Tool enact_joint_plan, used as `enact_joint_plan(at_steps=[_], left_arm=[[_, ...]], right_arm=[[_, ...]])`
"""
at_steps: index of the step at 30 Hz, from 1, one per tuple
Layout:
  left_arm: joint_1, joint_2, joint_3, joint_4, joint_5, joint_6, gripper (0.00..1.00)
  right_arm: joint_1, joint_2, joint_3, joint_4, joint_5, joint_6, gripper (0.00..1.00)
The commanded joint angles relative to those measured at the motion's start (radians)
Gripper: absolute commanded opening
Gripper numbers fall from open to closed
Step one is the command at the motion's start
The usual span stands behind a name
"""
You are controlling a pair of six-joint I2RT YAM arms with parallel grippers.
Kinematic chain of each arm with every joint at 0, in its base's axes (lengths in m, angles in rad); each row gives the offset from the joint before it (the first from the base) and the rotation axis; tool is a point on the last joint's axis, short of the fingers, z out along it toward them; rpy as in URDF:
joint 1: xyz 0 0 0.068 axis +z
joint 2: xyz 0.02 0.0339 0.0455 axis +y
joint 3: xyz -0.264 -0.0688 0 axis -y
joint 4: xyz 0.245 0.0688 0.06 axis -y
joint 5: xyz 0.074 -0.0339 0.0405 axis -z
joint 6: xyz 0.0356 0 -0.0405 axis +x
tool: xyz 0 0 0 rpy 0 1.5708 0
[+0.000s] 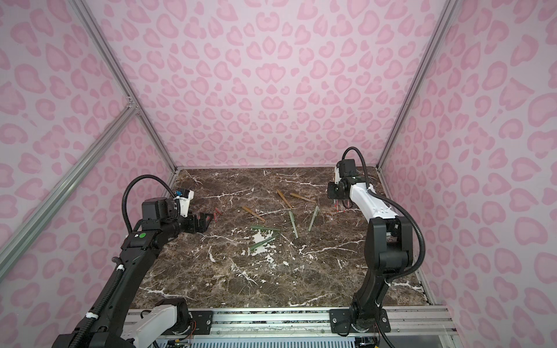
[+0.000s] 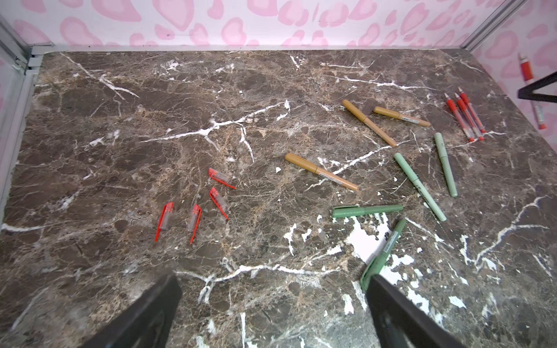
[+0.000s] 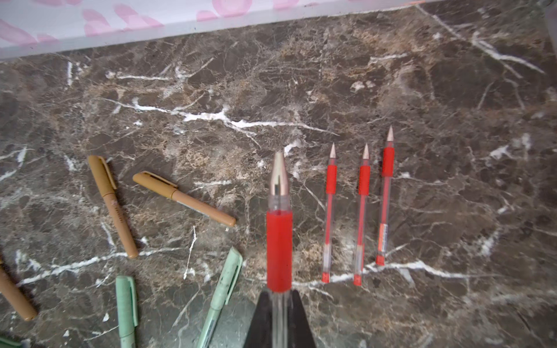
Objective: Open the pen caps
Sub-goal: 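Lower the red pen beside the other pens and open the right gripper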
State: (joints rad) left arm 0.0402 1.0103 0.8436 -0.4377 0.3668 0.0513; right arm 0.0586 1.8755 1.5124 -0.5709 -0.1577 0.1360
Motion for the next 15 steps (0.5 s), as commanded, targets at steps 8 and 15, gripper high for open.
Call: enact_joint_plan(at_steps=[8,15], left_arm=[[0.018,-0.008,0.014,0.058,0.064,-0.03,0.98],[0.026,0.0,0.02,0.053,0.071,-0.039,0.98]], right_arm=[[-0.015,0.307,0.256,-0.132,0.028,-0.006,0.0],[-0.012,0.394,0.278,-0.139,0.015,0.023,0.0]])
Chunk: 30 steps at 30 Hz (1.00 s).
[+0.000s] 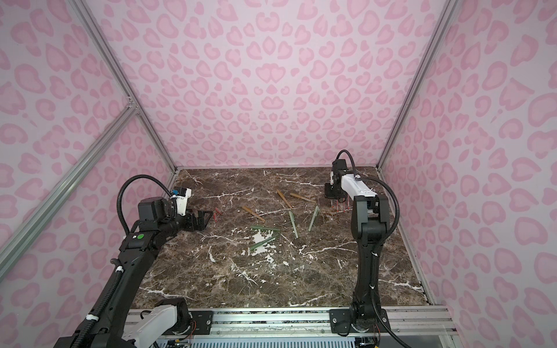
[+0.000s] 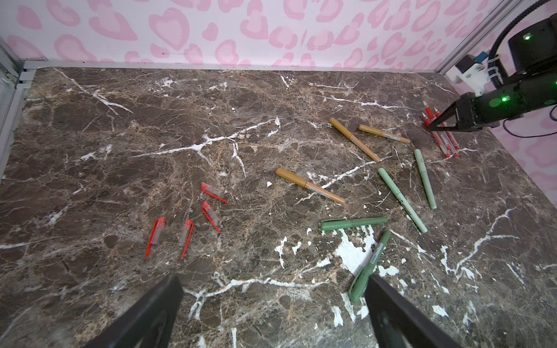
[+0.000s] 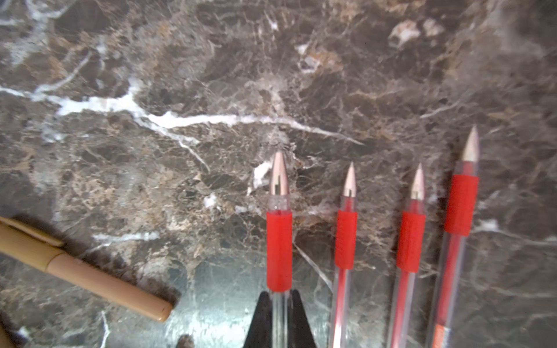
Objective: Open the pen caps
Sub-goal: 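Lower the red pen beside the other pens and open the right gripper, then move the right gripper down onto a light-green capped marker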
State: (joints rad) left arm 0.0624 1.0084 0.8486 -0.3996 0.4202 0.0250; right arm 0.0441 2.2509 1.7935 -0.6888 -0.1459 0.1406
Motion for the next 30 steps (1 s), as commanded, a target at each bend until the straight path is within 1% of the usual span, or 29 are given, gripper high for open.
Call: enact_joint_plan(at_steps=[1,6,9,12,17,20,25,30], left_arm=[[0.004,-0.001,0.017,0.016,0.021,-0.012,0.98],[0.009,0.005,0.008,0.022,0.024,-0.015,0.98],[0.011,0.0,0.017,0.017,0.031,-0.019,0.98],[0.014,-0.001,0.003,0.033,0.031,-0.014,0.98],[0.017,-0.006,0.012,0.021,0.033,-0.019,0.98],[0.017,-0.005,0.002,0.032,0.033,-0.02,0.98],[0.019,-0.007,0.007,0.03,0.035,-0.021,0.98],[0.019,0.005,-0.005,0.043,0.035,-0.025,0.98]], right_arm=[[0.005,0.025,-0.004,-0.018,0.004,0.016,0.0],[0.007,0.035,-0.011,-0.023,0.039,0.018,0.05],[0.008,0.03,-0.028,-0.012,0.028,0.02,0.11],[0.008,0.02,-0.026,-0.016,0.05,0.015,0.17],[0.01,-0.027,-0.036,-0.02,0.03,0.022,0.25],[0.015,-0.08,-0.045,-0.03,0.037,0.026,0.27],[0.045,-0.223,-0.171,0.015,0.022,0.063,0.3],[0.103,-0.333,-0.37,0.076,0.053,0.13,0.35]])
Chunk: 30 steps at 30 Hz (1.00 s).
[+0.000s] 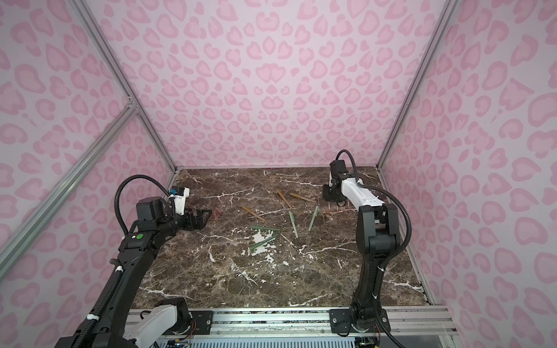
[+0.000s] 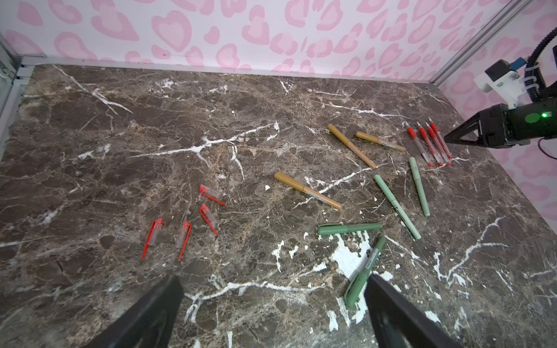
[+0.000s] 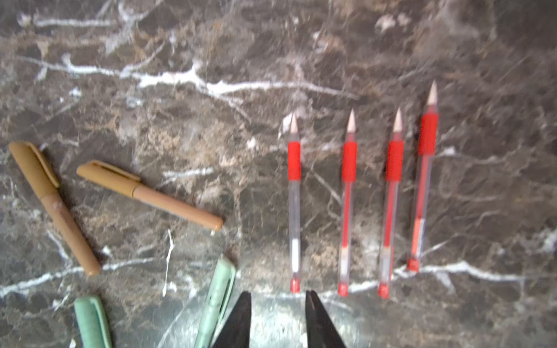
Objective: Open the pen caps
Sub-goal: 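Move the right gripper down onto a light-green capped marker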
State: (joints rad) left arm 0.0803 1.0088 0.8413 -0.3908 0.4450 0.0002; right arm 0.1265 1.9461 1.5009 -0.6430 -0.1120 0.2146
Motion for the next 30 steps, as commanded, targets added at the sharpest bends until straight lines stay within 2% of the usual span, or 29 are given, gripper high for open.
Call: enact_joint_plan(at_steps=[1,7,19,30], left_arm=[[0.001,0.005,0.011,0.028,0.016,-0.005,0.98],[0.001,0.015,0.007,0.044,0.025,-0.016,0.98],[0.002,0.005,0.016,0.033,0.026,-0.013,0.98],[0.001,0.01,0.004,0.046,0.026,-0.014,0.98]], right_arm=[[0.032,-0.05,-0.121,0.048,0.026,0.091,0.35],[0.111,-0.095,-0.254,0.137,0.04,0.188,0.37],[0.186,0.008,-0.209,0.123,0.068,0.217,0.38],[0.185,-0.005,-0.282,0.144,0.09,0.223,0.16]])
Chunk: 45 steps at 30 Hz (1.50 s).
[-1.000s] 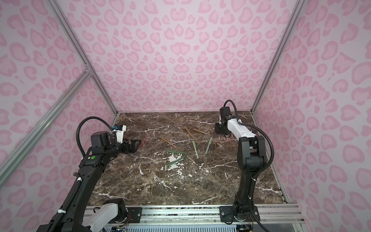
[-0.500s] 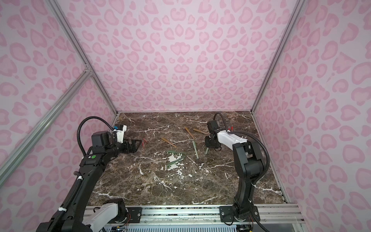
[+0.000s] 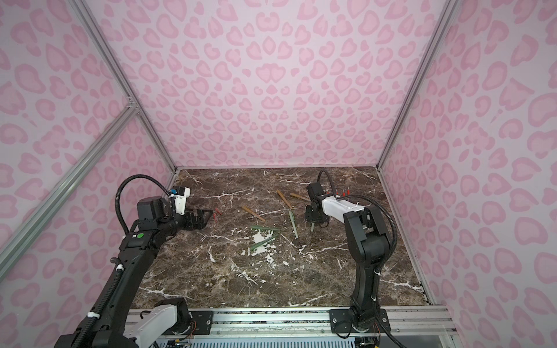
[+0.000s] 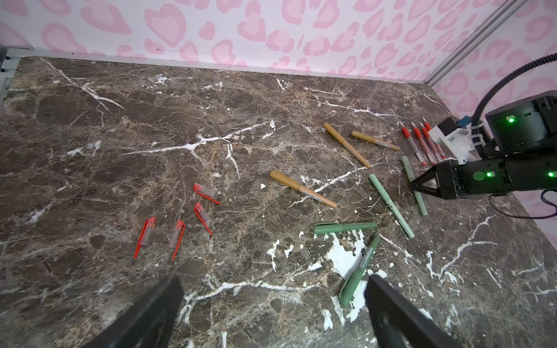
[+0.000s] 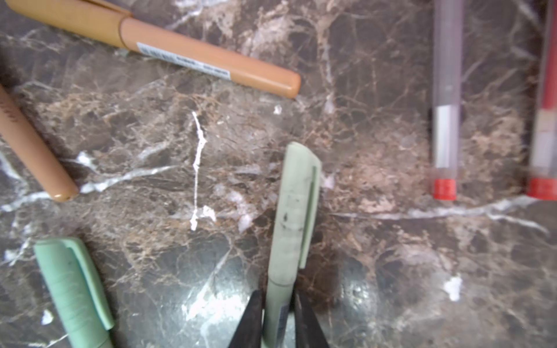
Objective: Open the pen caps
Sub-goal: 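Move the right gripper down onto a light-green capped marker, then grasp the light-green marker with the right gripper and lift it, then bring the marker's green cap into the left gripper with the right gripper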
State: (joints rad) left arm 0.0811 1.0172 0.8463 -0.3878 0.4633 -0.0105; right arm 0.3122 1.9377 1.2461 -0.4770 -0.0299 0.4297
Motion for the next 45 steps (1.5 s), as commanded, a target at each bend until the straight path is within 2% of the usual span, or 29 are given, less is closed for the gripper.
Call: enact_joint_plan(at_steps=[1,8,15,20,25,30,33,38,45], left_arm=[[0.0,0.004,0.003,0.037,0.007,-0.005,0.98],[0.0,0.015,-0.003,0.051,0.031,-0.016,0.98],[-0.001,0.026,0.004,0.067,0.117,-0.052,0.98],[0.001,0.032,0.006,0.077,0.214,-0.108,0.99],[-0.001,0.04,-0.038,0.157,0.341,-0.21,0.98],[-0.014,0.047,-0.069,0.231,0.371,-0.273,0.95],[-0.034,0.068,-0.069,0.242,0.372,-0.296,0.9],[-0.077,0.092,-0.064,0.254,0.364,-0.304,0.86],[-0.113,0.13,-0.048,0.267,0.368,-0.341,0.75]], right_arm=[[-0.001,-0.008,-0.042,-0.021,0.007,0.012,0.14],[0.018,-0.125,-0.141,-0.006,-0.015,0.031,0.05],[0.07,-0.278,-0.202,0.034,-0.049,0.06,0.03],[0.166,-0.381,-0.236,0.157,-0.109,0.124,0.02],[0.293,-0.42,-0.241,0.294,-0.097,0.168,0.0],[0.424,-0.414,-0.221,0.433,-0.091,0.199,0.0],[0.496,-0.368,-0.186,0.51,-0.121,0.183,0.0],[0.599,-0.299,-0.102,0.552,-0.131,0.164,0.0],[0.668,-0.205,0.017,0.521,-0.161,0.139,0.0]])
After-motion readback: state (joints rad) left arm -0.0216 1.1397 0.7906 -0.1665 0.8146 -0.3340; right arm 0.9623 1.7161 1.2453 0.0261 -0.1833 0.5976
